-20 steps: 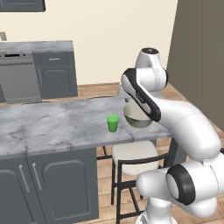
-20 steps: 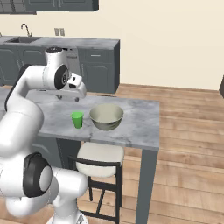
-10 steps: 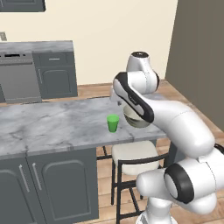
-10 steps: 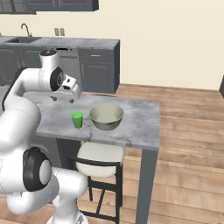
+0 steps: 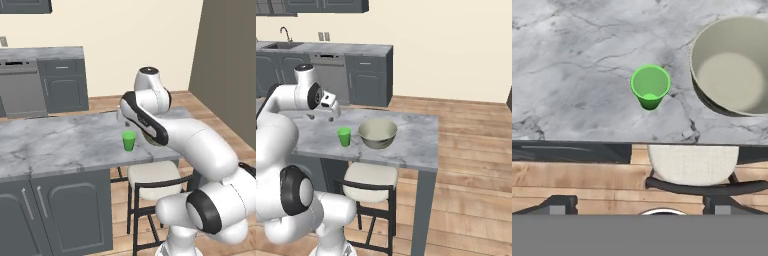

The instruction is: Place the cup inside the bowl on the dining table and move the bowl to any counter.

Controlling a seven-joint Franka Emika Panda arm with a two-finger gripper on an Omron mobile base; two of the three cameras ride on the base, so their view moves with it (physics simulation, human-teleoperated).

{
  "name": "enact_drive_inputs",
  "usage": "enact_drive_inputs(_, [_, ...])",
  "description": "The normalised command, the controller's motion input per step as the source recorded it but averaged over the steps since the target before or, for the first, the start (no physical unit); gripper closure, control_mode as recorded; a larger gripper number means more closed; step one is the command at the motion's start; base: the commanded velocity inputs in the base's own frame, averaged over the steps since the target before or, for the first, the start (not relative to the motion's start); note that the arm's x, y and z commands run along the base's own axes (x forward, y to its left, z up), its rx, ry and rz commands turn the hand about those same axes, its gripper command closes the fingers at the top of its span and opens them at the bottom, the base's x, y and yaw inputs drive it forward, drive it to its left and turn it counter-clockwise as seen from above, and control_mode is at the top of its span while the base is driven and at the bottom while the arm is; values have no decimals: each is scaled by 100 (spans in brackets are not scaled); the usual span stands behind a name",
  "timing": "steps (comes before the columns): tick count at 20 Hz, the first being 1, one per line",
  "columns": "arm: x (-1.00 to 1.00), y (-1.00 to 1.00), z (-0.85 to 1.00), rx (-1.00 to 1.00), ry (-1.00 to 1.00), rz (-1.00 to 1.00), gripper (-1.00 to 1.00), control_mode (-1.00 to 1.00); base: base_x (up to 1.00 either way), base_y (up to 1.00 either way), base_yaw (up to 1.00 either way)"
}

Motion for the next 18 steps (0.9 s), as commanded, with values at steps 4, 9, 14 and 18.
enact_drive_inputs(4, [25, 33, -11, 0, 0, 1, -100, -100, 0, 0, 0])
enact_drive_inputs(9, [31, 25, -7, 0, -1, 0, -100, -100, 0, 0, 0])
enact_drive_inputs(14, [37, 9, -3, 0, -1, 3, -100, -100, 0, 0, 0])
enact_drive_inputs(18, [37, 0, -5, 0, 0, 3, -100, -100, 0, 0, 0])
